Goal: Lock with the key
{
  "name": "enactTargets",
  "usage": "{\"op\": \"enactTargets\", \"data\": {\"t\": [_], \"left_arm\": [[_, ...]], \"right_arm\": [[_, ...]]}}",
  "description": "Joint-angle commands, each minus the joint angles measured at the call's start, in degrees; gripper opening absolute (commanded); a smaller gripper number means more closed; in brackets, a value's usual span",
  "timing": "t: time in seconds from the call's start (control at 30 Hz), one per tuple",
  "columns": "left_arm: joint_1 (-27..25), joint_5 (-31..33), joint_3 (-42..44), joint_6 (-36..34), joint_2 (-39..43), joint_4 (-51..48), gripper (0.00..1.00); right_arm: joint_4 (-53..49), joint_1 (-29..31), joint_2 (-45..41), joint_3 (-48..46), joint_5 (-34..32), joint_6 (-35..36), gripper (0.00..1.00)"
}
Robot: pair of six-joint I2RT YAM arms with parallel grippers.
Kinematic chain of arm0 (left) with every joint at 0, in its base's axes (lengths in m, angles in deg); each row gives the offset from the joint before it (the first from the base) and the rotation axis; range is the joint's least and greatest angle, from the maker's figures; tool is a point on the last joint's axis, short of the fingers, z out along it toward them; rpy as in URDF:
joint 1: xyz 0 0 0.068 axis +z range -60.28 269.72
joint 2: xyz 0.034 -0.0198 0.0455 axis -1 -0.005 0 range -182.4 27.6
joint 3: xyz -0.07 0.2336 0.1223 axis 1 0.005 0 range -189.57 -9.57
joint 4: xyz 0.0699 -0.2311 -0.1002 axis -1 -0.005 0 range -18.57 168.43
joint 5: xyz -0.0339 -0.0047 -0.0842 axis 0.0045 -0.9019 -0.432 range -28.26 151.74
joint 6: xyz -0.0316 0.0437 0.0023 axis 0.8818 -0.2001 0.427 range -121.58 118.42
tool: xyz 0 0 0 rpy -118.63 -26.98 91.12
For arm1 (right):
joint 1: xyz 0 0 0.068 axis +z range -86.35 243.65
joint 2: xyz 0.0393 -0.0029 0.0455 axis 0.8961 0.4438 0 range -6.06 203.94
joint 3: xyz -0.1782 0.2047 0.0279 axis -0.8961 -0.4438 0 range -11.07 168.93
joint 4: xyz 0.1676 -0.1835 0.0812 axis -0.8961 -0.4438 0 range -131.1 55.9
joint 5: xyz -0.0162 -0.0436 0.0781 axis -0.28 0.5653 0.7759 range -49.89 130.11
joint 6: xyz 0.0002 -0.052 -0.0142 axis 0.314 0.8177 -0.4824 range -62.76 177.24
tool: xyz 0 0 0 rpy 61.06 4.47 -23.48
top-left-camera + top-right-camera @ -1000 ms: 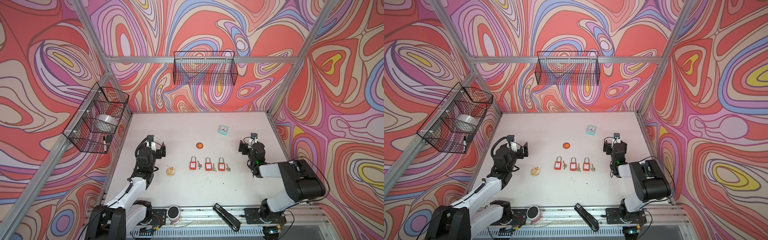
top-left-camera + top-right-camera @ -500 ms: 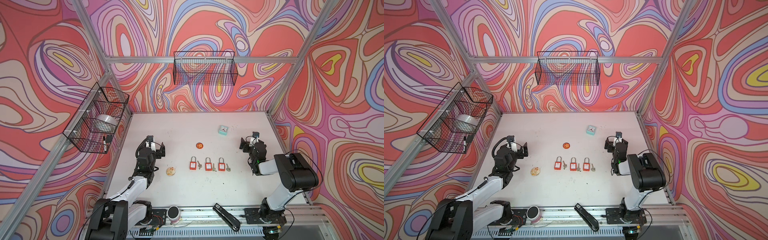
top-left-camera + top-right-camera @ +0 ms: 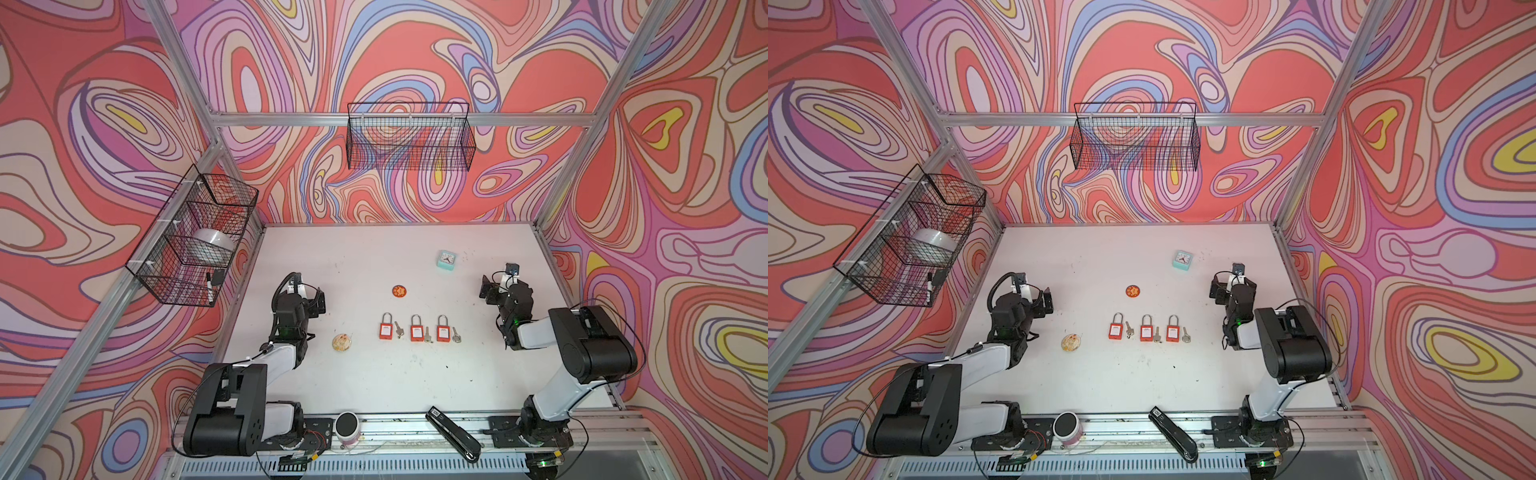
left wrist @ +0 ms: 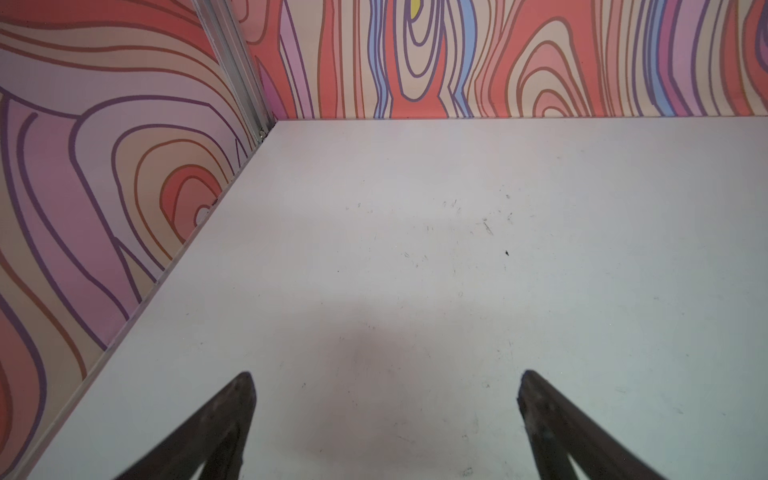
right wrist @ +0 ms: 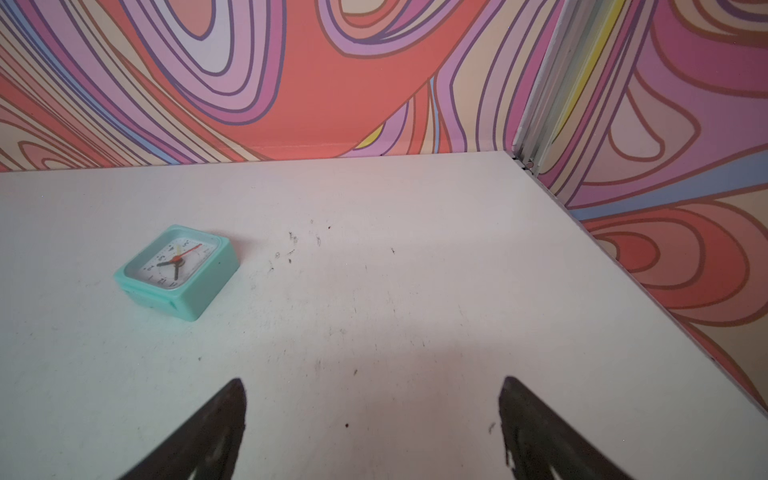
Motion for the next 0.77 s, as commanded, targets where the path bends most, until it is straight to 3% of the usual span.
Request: {"op": "enactTargets", "data": {"t": [0.0, 0.13, 0.23, 0.3, 0.37, 0.73], "left_arm": [[0.36, -0.53, 0.88, 0.75, -4.47, 8.87, 1.00], [0.36, -1.25, 1.36, 0.29, -11.93, 17.53, 1.00], [0.36, -2.37, -3.12, 0.23, -10.38, 6.04, 1.00], [0.34, -2.30, -1.62, 0.16, -10.88, 9.85, 1.00], [0.29, 0.64, -2.22, 1.20, -10.89, 8.77, 1.00], [0.27, 2.60, -1.24, 2.13, -10.79, 10.52, 1.00]], "right_arm": [[-0.23, -0.24, 0.46, 0.64, -0.22, -0.49, 0.98], [-0.27, -0.26, 0.46, 0.60, -0.21, -0.40, 0.98], [-0.17, -0.24, 0.46, 0.51, -0.26, -0.38, 0.98], [-0.11, -0.24, 0.42, 0.55, -0.24, -0.32, 0.98], [-0.09, -0.24, 0.46, 0.49, -0.23, -0.39, 0.98], [-0.45, -0.47, 0.44, 0.65, -0.08, -0.49, 0.99]]}}
